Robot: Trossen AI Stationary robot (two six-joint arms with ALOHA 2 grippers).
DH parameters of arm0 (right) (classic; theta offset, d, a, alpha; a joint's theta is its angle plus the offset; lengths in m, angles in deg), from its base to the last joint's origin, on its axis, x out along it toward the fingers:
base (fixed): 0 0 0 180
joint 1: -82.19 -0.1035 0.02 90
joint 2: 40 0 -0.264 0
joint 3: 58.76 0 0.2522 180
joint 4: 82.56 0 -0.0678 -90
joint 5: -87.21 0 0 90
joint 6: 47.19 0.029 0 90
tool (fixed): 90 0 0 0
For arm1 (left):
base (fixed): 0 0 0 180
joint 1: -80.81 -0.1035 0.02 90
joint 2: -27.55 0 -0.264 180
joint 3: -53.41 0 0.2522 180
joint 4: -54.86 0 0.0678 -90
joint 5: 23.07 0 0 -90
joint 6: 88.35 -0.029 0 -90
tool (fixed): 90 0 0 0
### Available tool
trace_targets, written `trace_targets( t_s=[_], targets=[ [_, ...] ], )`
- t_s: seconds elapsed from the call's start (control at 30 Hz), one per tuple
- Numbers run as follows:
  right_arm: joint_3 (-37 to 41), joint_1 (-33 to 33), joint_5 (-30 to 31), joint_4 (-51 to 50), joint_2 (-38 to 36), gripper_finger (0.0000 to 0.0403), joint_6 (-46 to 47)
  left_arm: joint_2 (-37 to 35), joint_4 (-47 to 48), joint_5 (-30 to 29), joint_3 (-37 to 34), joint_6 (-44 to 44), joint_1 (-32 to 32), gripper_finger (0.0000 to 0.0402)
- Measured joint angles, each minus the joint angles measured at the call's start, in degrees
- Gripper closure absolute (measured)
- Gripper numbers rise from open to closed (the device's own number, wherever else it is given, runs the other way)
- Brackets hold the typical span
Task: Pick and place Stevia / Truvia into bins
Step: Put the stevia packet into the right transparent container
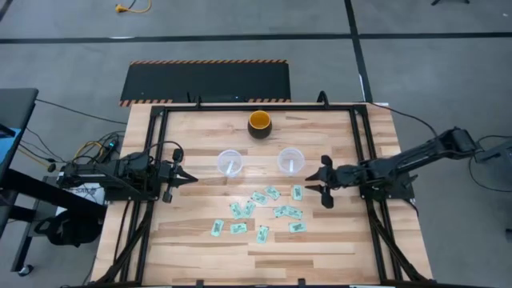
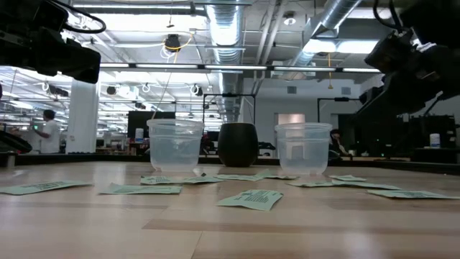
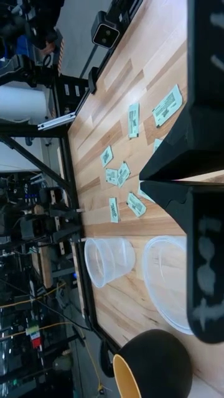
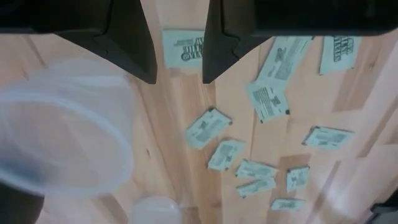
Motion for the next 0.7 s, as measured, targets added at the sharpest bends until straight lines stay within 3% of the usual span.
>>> trace_targets(
  t_s=[0.3, 0.7],
  targets=[
    [-4.3, -0.2, -2.1, -1.1, 7.7, 0.0280, 0.9, 0.0, -0.1, 0.0, 0.0, 0.0, 0.0, 0.0401],
    [-16.3, -0.4, -3.2, -13.9, 19.0, 0.0280, -1.4, 0.0, -0.1, 0.0, 0.0, 0.0, 0.0, 0.0401]
  ],
)
